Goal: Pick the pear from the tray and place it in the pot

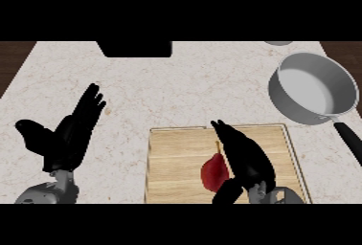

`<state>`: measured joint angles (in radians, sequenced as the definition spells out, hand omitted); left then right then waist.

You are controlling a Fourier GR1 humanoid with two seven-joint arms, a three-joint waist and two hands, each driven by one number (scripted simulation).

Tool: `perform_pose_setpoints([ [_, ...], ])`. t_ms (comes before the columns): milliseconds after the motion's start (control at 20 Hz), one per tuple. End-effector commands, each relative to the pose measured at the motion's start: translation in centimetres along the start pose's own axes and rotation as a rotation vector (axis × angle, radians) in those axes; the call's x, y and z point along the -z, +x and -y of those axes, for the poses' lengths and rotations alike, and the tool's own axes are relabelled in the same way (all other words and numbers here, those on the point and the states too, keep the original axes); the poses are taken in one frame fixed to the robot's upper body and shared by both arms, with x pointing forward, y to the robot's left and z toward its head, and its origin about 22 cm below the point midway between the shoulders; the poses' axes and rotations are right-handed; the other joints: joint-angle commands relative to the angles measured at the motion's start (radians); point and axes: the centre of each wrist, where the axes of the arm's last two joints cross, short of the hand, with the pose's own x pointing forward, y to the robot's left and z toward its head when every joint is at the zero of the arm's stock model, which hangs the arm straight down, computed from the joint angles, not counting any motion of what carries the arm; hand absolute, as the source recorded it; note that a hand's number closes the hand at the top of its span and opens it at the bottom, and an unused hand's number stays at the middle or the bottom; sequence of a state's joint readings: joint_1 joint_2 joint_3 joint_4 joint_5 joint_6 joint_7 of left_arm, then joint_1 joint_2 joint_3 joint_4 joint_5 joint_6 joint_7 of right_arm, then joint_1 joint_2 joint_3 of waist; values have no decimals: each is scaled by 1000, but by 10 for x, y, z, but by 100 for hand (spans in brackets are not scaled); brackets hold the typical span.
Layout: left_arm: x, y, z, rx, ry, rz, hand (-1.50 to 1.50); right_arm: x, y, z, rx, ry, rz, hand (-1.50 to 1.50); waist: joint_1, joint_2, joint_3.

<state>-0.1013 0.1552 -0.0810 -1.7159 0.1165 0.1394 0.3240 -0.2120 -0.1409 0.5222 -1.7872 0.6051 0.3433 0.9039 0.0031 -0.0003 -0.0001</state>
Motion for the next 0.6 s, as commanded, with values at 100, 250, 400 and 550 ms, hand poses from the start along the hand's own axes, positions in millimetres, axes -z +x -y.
perform_pose_setpoints([
  [100, -7, 13, 6, -2, 3, -11, 0, 10, -9, -25, -58, 33, -74, -150, -1, -1, 0],
  [250, 18, -10, 9, -2, -9, -2, 0, 20, 8, -22, -87, 49, -91, -150, -4, 1, 0],
  [400, 0, -14, 3, 10, 18, -3, 0, 23, -32, -23, -77, 74, -93, -150, -3, 0, 0],
  [550, 8, 3, -3, 12, 11, -1, 0, 22, -9, -21, -83, 77, -95, -150, -3, 0, 0],
])
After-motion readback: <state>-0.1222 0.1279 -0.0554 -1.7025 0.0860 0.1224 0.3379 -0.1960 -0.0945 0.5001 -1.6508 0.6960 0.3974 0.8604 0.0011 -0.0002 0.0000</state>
